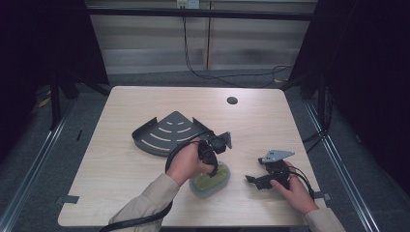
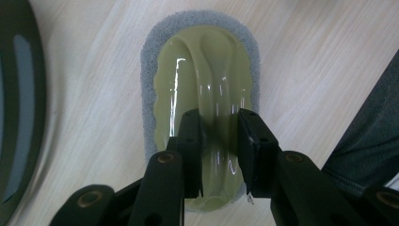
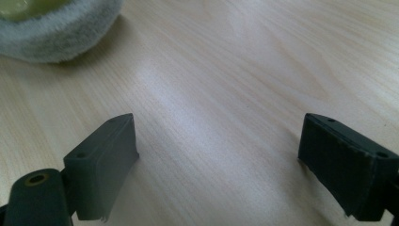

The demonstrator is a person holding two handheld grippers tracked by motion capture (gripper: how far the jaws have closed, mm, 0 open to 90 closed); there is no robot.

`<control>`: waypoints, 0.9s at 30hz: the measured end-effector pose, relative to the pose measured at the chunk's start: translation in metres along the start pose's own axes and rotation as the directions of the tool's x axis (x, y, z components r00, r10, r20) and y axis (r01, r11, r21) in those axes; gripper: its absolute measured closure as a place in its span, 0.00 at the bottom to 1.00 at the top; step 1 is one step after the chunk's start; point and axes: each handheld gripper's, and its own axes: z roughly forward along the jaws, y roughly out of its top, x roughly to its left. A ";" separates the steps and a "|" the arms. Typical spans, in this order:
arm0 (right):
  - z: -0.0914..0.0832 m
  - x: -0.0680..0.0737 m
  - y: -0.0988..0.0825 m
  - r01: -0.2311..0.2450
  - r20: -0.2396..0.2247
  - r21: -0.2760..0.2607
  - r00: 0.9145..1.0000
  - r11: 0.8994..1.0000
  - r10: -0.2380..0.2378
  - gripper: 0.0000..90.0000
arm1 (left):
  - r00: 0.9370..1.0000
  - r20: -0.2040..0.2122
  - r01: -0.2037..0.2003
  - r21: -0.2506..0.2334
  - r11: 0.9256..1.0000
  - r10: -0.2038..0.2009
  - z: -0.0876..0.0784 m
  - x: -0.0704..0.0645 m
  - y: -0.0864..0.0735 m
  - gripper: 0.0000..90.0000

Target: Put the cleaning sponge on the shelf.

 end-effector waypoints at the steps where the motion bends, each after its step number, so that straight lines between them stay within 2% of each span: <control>1: 0.000 0.000 0.000 0.000 0.000 0.000 1.000 1.000 0.000 0.13 | 1.000 -0.006 -0.001 -0.001 1.000 0.001 -0.002 0.001 -0.001 0.80; 7: 0.000 0.000 0.000 -0.001 0.000 0.000 1.000 1.000 0.001 0.13 | 1.000 -0.009 0.006 0.003 1.000 -0.006 -0.014 0.008 -0.008 0.80; 8: 0.000 0.000 0.000 -0.001 0.000 0.000 1.000 1.000 0.001 0.13 | 1.000 -0.008 0.024 -0.004 1.000 -0.024 -0.019 0.011 -0.011 0.80; 11: 0.000 0.000 0.000 -0.002 0.000 0.000 1.000 1.000 0.002 0.13 | 0.999 -0.014 0.028 -0.005 1.000 -0.028 -0.024 0.016 -0.014 0.80; 12: 0.000 0.000 0.000 -0.002 0.000 0.000 1.000 1.000 0.002 0.13 | 0.999 -0.014 0.045 -0.013 0.999 -0.045 -0.028 0.019 -0.017 0.80; 18: 0.000 0.000 0.000 -0.001 0.000 0.000 1.000 1.000 0.001 0.13 | 0.998 -0.025 0.059 -0.020 0.998 -0.059 -0.039 0.027 -0.022 0.80; 19: 0.000 0.000 0.000 -0.001 0.000 0.000 1.000 1.000 0.001 0.13 | 0.996 -0.032 0.077 -0.033 0.997 -0.078 -0.042 0.029 -0.024 0.80; 21: 0.000 0.000 0.000 -0.001 0.000 0.000 1.000 1.000 0.001 0.13 | 0.997 -0.032 0.069 -0.022 0.997 -0.070 -0.044 0.030 -0.024 0.80; 27: 0.000 0.000 0.000 -0.001 0.000 0.000 1.000 1.000 0.001 0.13 | 0.996 -0.040 0.084 -0.025 0.996 -0.085 -0.055 0.037 -0.025 0.80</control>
